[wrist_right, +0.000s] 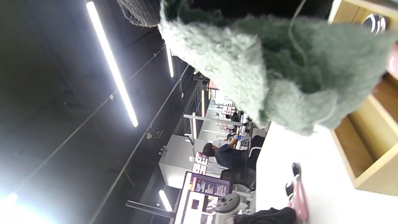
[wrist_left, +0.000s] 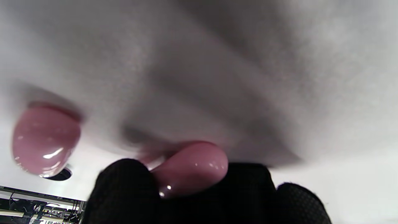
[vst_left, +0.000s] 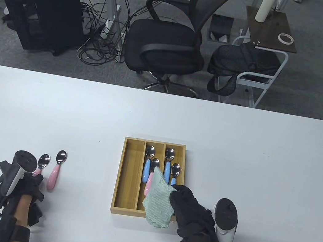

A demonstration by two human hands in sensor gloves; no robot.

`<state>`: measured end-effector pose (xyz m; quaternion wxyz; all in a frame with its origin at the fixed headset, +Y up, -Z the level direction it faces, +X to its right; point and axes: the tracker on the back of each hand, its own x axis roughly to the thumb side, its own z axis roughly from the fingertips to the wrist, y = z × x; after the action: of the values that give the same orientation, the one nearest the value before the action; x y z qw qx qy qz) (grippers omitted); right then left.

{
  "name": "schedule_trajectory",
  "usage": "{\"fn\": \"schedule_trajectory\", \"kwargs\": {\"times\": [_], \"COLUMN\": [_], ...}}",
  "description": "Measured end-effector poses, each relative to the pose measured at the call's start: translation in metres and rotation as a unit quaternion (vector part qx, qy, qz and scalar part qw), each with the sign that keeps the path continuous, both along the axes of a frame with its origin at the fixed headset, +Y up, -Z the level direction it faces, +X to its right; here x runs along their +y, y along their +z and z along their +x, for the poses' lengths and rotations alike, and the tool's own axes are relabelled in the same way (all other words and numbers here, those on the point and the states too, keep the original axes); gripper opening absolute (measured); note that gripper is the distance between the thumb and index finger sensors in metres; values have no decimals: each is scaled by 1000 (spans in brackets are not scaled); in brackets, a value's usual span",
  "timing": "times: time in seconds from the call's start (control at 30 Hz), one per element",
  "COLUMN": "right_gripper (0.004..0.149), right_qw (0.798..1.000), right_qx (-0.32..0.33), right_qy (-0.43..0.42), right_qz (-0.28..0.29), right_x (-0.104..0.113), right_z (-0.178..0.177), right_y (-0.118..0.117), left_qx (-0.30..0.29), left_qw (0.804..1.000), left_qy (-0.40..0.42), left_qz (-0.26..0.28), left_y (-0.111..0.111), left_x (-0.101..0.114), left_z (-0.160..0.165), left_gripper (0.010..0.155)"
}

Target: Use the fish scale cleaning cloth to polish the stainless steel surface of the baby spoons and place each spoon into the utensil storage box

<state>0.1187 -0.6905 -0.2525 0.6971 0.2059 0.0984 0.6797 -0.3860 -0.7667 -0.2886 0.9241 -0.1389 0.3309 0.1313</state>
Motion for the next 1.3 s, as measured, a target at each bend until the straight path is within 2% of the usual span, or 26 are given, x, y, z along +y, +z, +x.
{"fn": "schedule_trajectory", "kwargs": {"times": [0.1,0.2,0.3,0.37,0.43,0.47,0.57,0.7,0.87,1.03,1.1,1.17,1.23,1.3], "right_gripper": [40,40,39,39,37,37,37,36,36,36,37,48,62,69], "right_qw": [999,995,991,987,984,982,984,985,989,996,998,997,991,982], "right_qx": [17,20,21,17,9,4,-17,-28,-10,8,-5,-60,-83,-103], "right_qy": [-45,-82,-114,-137,-156,-161,-151,-138,-116,-58,-27,39,95,138], "right_qz": [-26,-46,-65,-79,-89,-94,-92,-100,-96,-64,-49,-1,43,76], "right_x": [-2,-4,-7,-10,-12,-14,-16,-22,-24,-23,-22,-18,-13,-9], "right_z": [2,5,8,9,10,11,12,6,-6,-21,-24,-25,-26,-27], "right_y": [-1,-4,-6,-8,-9,-10,-9,-10,-8,-4,-2,-1,1,4], "left_qx": [3,8,-13,-64,-149,-205,-297,-399,-447,-468,-476,-486,-494,-504], "left_qw": [1000,997,988,970,938,913,853,815,805,804,799,789,781,779], "left_qy": [7,59,98,149,221,270,369,366,343,325,328,342,348,337], "left_qz": [7,43,121,179,223,228,220,207,183,168,162,158,157,161], "left_y": [1,6,12,17,20,21,23,33,46,48,49,51,54,57], "left_x": [0,11,34,50,58,58,56,58,56,52,51,52,54,56], "left_z": [-2,-4,5,19,44,65,121,177,209,221,223,226,229,231], "left_gripper": [53,53,52,52,52,52,53,52,53,51,50,50,50,50]}}
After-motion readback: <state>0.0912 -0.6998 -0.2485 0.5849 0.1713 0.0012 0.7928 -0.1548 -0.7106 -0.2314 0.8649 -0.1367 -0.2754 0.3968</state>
